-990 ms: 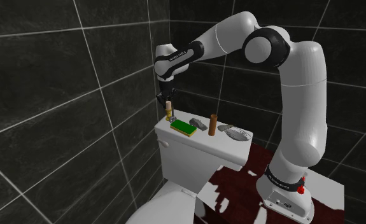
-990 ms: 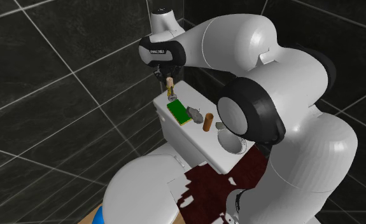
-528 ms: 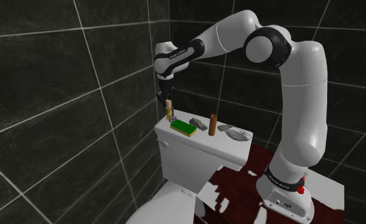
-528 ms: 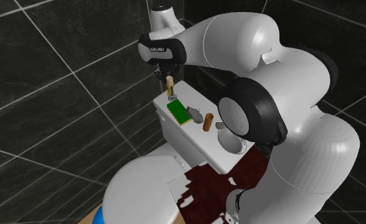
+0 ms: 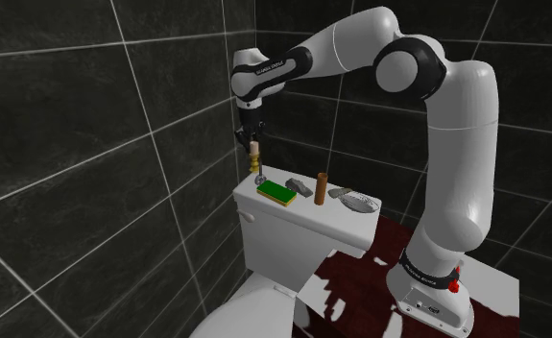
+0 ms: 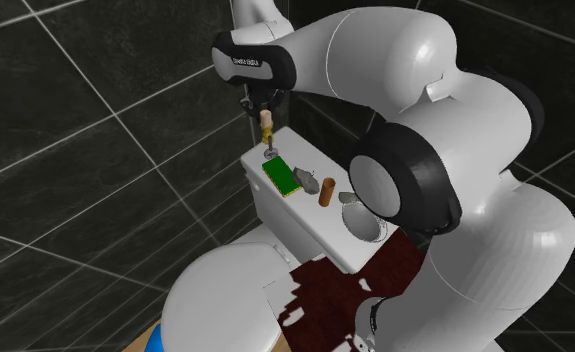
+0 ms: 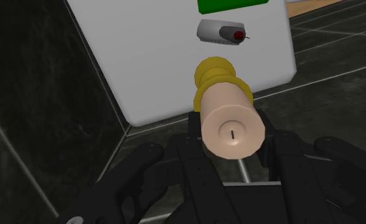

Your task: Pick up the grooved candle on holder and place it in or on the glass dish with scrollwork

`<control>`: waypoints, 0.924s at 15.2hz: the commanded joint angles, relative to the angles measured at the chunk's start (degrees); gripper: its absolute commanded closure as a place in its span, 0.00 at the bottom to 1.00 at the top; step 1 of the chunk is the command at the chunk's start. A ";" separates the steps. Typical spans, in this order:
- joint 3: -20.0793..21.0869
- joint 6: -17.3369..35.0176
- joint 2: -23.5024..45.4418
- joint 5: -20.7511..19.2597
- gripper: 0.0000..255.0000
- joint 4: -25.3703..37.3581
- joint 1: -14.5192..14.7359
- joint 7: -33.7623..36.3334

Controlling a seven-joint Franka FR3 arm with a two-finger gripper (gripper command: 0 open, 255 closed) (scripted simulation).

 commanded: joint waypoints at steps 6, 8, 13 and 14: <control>0.01 -4.68 -1.32 -0.01 1.00 3.77 0.02 0.08; 0.01 -6.13 -1.53 -0.01 1.00 5.01 0.02 0.09; 0.01 -9.18 -1.81 -0.01 1.00 7.77 0.03 0.11; -0.06 -8.24 -4.40 0.06 1.00 4.25 -0.17 -0.17</control>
